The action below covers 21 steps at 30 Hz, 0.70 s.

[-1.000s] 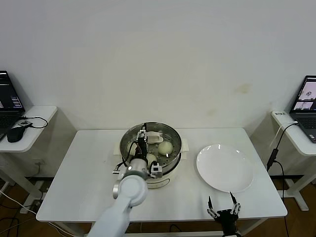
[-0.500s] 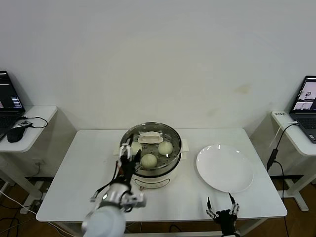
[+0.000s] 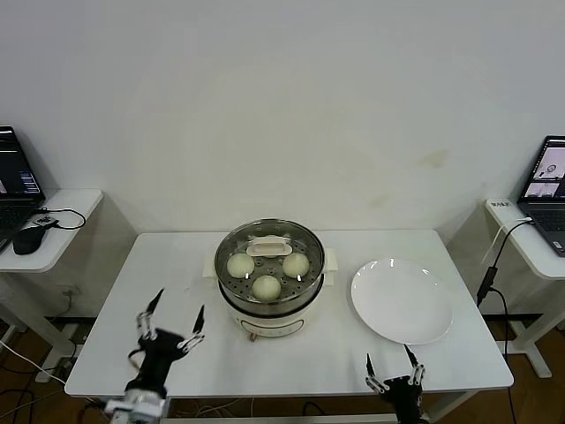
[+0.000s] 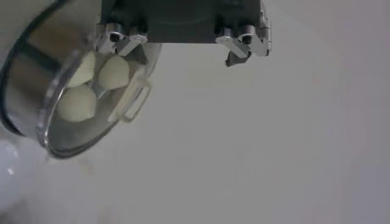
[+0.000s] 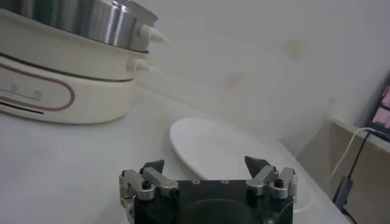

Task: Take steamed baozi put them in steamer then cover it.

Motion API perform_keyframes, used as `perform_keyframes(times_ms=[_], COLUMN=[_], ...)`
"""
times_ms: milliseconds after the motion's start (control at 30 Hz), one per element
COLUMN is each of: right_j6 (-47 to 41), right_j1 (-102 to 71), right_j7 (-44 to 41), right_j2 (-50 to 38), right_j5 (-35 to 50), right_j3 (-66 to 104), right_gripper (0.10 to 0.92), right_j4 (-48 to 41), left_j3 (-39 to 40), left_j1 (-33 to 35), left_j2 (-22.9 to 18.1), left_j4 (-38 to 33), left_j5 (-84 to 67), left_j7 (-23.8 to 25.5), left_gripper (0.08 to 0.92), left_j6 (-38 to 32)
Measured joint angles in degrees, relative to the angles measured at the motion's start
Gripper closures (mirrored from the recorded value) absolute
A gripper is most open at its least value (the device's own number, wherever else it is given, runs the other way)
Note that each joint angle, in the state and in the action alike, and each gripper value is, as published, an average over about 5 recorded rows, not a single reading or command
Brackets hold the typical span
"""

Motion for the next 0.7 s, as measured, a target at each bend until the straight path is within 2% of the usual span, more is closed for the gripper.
perform_keyframes(times_ms=[300, 700], right_j6=[0.6, 0.0], right_j1=[-2.2, -3.7], right_j7=[-2.5, -4.3], right_j2=[-2.5, -3.5], right_j5=[5.9, 10.0], right_j3=[0.1, -1.1], right_gripper=[0.203, 0.203], right_j4=[1.6, 3.9], left_j3=[-3.8, -4.8], left_j1=[7.1, 11.1], left_j2=[-0.7, -1.5], left_j4=[3.1, 6.0], left_j5=[-19.2, -28.0], left_j7=[-2.0, -0.7], left_gripper=[0.177, 0.177], left_j6=[-6.3, -10.8])
